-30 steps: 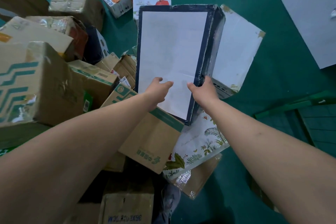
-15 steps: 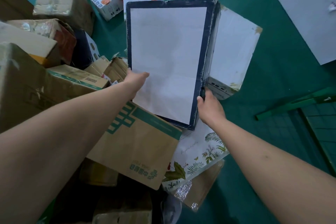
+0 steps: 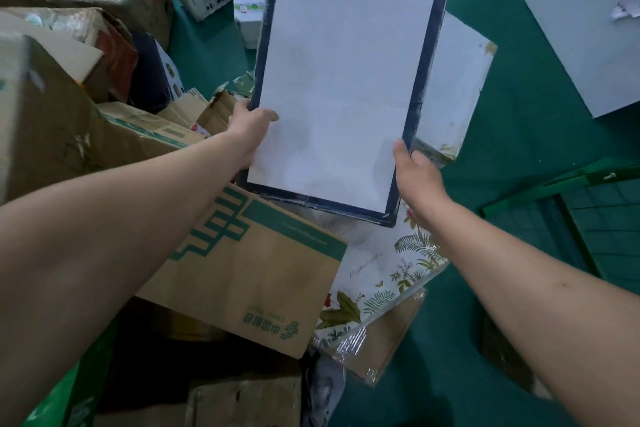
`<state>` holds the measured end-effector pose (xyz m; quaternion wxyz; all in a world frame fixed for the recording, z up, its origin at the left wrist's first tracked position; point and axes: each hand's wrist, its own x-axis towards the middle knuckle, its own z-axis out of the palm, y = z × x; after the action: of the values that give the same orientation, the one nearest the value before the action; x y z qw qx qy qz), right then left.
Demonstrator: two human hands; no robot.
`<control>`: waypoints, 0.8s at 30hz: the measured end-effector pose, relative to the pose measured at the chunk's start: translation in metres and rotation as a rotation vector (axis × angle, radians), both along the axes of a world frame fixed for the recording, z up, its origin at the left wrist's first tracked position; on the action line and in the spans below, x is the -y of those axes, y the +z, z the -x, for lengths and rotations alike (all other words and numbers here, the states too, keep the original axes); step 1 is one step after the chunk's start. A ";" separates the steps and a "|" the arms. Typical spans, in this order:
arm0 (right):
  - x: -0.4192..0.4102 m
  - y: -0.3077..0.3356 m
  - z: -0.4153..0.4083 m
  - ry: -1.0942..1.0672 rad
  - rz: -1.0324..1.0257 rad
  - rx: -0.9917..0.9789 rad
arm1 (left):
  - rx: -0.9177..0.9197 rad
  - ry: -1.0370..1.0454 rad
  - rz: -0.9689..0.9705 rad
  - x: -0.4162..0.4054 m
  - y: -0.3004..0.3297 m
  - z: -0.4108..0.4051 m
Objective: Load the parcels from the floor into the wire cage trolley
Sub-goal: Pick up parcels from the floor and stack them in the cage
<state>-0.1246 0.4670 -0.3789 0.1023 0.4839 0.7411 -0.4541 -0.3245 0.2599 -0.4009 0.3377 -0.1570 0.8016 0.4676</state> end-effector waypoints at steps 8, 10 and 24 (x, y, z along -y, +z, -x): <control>-0.013 0.124 -0.011 -0.133 0.149 -0.238 | -0.029 -0.212 0.010 0.018 0.118 0.010; -0.016 0.160 -0.019 -0.145 0.197 -0.256 | 0.086 -0.154 -0.032 0.025 0.151 0.006; 0.133 0.488 -0.187 -0.305 0.336 -0.392 | 0.360 -0.537 -0.334 0.151 0.490 -0.123</control>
<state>0.0628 0.3335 0.1089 -0.0335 0.4690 0.5799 -0.6653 -0.2014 0.1093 0.0886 0.6053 0.0366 0.6545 0.4516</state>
